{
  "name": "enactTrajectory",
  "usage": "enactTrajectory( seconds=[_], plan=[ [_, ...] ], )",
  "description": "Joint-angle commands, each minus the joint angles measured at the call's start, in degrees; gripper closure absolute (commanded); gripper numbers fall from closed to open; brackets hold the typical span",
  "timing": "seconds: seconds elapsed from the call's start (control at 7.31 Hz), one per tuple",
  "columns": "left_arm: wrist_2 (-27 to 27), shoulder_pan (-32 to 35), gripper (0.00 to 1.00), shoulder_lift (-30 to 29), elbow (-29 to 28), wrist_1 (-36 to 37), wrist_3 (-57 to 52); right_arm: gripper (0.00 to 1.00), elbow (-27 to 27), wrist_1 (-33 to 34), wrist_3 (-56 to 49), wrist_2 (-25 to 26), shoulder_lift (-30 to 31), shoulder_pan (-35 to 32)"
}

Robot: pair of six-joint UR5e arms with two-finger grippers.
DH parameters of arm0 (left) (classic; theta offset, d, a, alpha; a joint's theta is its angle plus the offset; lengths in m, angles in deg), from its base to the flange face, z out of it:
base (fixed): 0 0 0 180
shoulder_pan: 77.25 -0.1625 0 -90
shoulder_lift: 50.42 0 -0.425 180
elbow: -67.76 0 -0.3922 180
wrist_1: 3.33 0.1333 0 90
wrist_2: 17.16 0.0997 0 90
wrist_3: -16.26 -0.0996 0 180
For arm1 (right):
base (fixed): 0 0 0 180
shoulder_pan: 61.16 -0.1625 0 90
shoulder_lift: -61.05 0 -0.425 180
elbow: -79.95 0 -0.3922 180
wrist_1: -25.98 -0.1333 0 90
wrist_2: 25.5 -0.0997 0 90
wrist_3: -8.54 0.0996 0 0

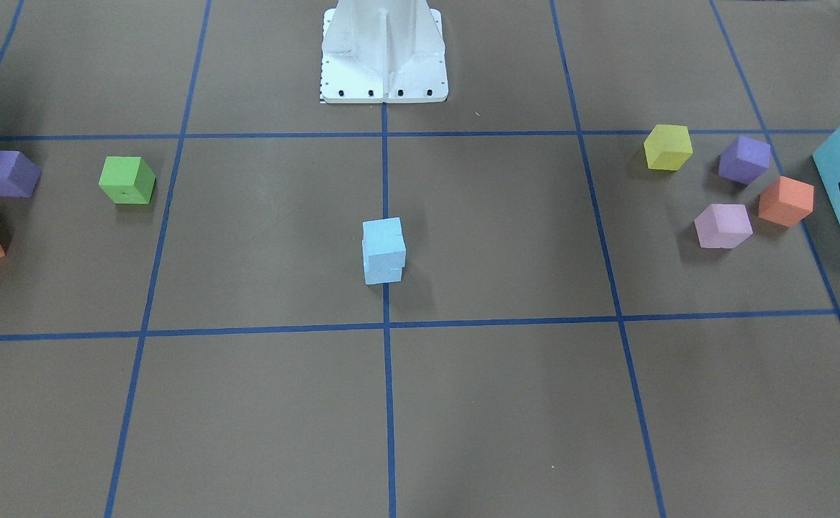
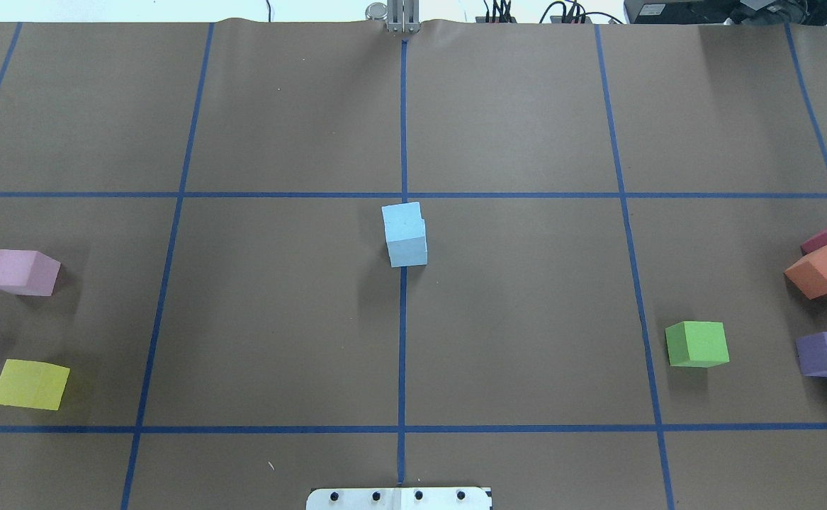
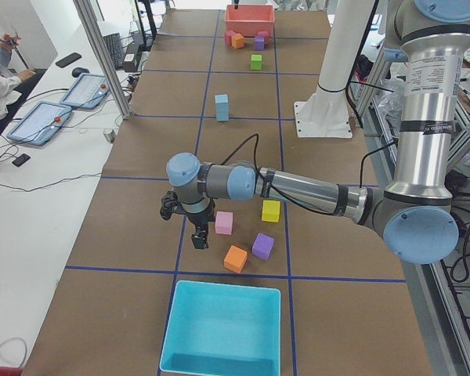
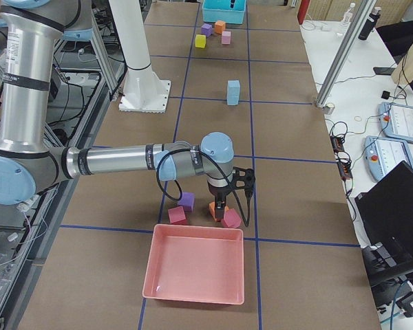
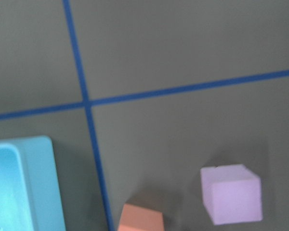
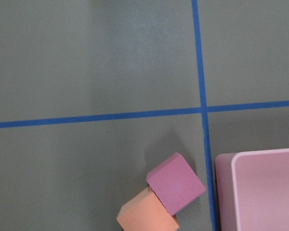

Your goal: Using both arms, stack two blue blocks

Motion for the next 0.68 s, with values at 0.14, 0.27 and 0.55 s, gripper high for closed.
enactTrajectory(
  seconds=[0.14,0.27,0.55],
  plan=[
    [-2.04,-0.15,0.00,4.24,-0.21,-3.91,0.38,0.00,-0.03,-0.17,-1.85,0.28,1.48,-0.76],
    [-2.06,-0.15,0.00,4.24,-0.21,-3.82,0.47,0.00,-0.03,-0.17,-1.85,0.28,1.39,-0.76],
    [-2.06,-0.15,0.00,4.24,-0.21,-3.74,0.47,0.00,0.06,-0.17,-1.85,0.28,1.39,-0.76]
  ],
)
